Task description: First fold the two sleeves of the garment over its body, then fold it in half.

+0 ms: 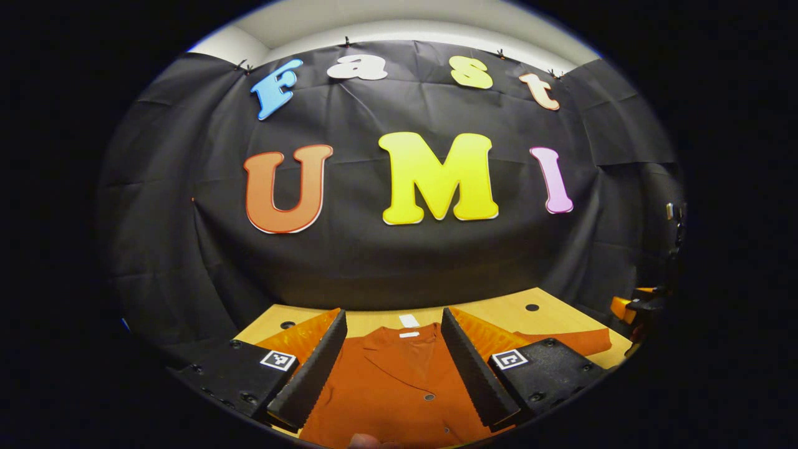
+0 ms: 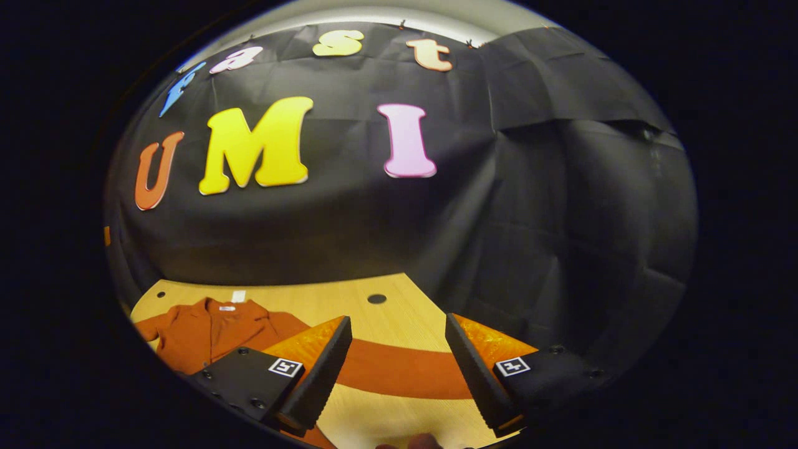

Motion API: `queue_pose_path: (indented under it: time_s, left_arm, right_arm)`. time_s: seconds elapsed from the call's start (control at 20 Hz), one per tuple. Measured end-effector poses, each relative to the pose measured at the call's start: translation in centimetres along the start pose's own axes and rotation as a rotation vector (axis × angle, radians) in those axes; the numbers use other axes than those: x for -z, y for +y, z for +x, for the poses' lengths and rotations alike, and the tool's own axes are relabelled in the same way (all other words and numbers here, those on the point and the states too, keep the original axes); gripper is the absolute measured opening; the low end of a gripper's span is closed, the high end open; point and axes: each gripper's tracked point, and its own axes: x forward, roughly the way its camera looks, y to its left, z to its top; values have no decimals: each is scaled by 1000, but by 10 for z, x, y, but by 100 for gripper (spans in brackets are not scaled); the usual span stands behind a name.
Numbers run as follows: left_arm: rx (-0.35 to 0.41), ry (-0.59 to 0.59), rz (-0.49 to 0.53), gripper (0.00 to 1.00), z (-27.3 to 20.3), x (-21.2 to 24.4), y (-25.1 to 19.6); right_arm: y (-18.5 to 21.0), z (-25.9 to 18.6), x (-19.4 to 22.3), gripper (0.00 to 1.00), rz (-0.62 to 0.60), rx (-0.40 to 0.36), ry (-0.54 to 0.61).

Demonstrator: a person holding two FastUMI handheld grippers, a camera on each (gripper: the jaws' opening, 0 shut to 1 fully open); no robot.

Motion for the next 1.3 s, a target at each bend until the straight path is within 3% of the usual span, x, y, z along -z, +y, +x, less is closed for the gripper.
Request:
queue_pose_path:
  time_s: [0.2,0.4,0.65,0.85,1.05,1.1,1.25,1.3]
  left_arm:
    - [-1,41,-24,98,10,5,-22]
    - [-48,64,-21,98,11,12,-20]
    - [-85,102,-19,98,13,25,-5]
    - [-94,102,1,98,17,26,10]
    - [-102,99,-18,98,22,26,25]
    - [-104,103,-23,98,23,28,27]
    - [-105,119,-37,98,25,33,31]
    - [-108,118,-34,98,25,33,32]
  right_arm:
    - [-51,35,68,96,31,101,145]
    - [-76,65,117,96,37,149,268]
    - [-94,86,144,96,19,218,326]
    - [-89,85,162,96,4,228,392]
    - [-92,86,164,97,81,222,399]
    - [-91,86,166,95,70,211,399]
    - [-87,89,168,65,56,149,416]
    - [-90,91,167,61,65,151,417]
